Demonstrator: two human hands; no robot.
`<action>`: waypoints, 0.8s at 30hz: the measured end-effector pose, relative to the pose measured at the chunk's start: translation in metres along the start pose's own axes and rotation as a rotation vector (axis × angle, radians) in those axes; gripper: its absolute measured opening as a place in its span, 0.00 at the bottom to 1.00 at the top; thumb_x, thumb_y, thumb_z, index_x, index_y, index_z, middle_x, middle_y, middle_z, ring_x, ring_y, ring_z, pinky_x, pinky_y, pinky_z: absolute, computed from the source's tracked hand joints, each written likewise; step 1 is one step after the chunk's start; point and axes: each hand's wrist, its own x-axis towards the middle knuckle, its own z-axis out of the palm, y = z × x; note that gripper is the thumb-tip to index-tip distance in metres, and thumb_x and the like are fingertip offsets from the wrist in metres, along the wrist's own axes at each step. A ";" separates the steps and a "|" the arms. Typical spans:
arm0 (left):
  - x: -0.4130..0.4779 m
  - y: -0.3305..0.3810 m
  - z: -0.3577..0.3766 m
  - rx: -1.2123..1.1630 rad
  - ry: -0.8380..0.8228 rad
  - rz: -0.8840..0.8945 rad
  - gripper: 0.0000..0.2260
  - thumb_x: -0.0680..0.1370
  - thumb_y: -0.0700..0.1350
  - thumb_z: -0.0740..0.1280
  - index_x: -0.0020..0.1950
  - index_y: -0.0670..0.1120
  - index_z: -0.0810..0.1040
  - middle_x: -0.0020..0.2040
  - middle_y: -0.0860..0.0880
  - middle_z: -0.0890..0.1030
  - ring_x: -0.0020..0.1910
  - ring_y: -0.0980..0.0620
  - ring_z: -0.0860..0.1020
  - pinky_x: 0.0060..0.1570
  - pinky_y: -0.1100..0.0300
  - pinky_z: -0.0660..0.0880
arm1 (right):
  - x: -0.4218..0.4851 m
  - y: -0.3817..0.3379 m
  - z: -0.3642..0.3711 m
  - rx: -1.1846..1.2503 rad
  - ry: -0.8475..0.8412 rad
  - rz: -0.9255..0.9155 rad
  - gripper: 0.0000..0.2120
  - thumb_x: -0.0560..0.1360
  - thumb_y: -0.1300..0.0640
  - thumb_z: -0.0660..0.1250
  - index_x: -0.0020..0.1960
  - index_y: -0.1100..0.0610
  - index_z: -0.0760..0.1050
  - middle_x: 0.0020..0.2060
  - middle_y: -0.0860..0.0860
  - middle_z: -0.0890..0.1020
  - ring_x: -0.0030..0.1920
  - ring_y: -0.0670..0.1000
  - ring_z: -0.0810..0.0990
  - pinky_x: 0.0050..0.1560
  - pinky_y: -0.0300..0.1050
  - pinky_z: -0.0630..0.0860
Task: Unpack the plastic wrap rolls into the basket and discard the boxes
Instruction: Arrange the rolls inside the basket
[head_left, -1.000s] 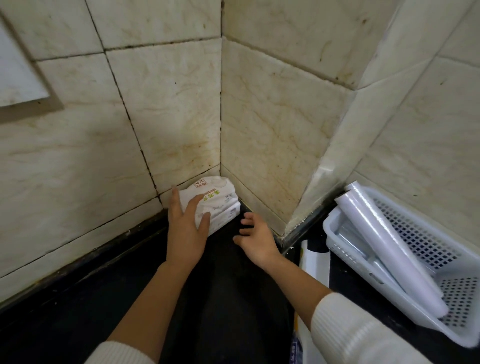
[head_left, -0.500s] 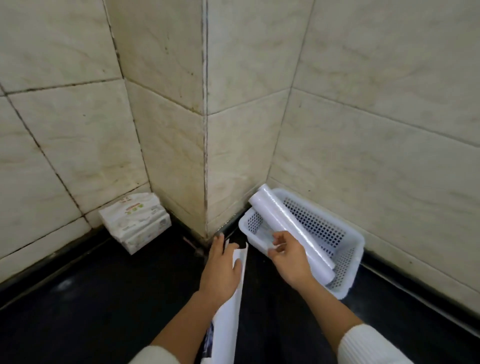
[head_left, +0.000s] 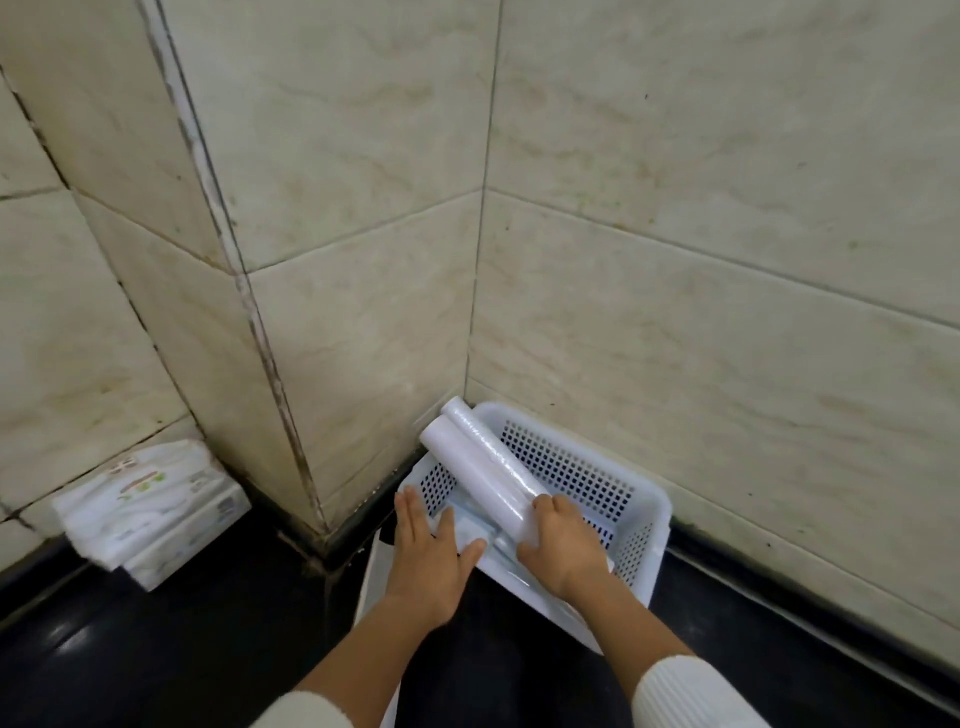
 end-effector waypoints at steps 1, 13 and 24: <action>0.002 -0.001 0.003 0.002 -0.003 -0.003 0.34 0.79 0.64 0.49 0.78 0.47 0.45 0.73 0.38 0.26 0.70 0.44 0.23 0.74 0.46 0.37 | 0.004 0.001 0.003 -0.021 0.007 -0.009 0.25 0.74 0.50 0.65 0.68 0.58 0.64 0.63 0.55 0.70 0.61 0.56 0.71 0.61 0.52 0.71; 0.004 -0.007 0.010 0.065 0.062 0.017 0.32 0.76 0.67 0.45 0.75 0.50 0.58 0.75 0.38 0.30 0.73 0.43 0.27 0.73 0.48 0.37 | 0.009 0.031 -0.009 0.325 0.178 -0.123 0.26 0.66 0.47 0.73 0.60 0.54 0.70 0.52 0.47 0.70 0.52 0.48 0.68 0.52 0.43 0.69; -0.001 -0.003 0.005 0.126 0.064 0.033 0.42 0.67 0.71 0.30 0.73 0.52 0.58 0.74 0.35 0.30 0.67 0.43 0.21 0.71 0.48 0.35 | 0.071 0.042 -0.033 0.328 0.069 0.066 0.26 0.72 0.53 0.71 0.67 0.59 0.70 0.59 0.55 0.72 0.58 0.55 0.72 0.58 0.48 0.71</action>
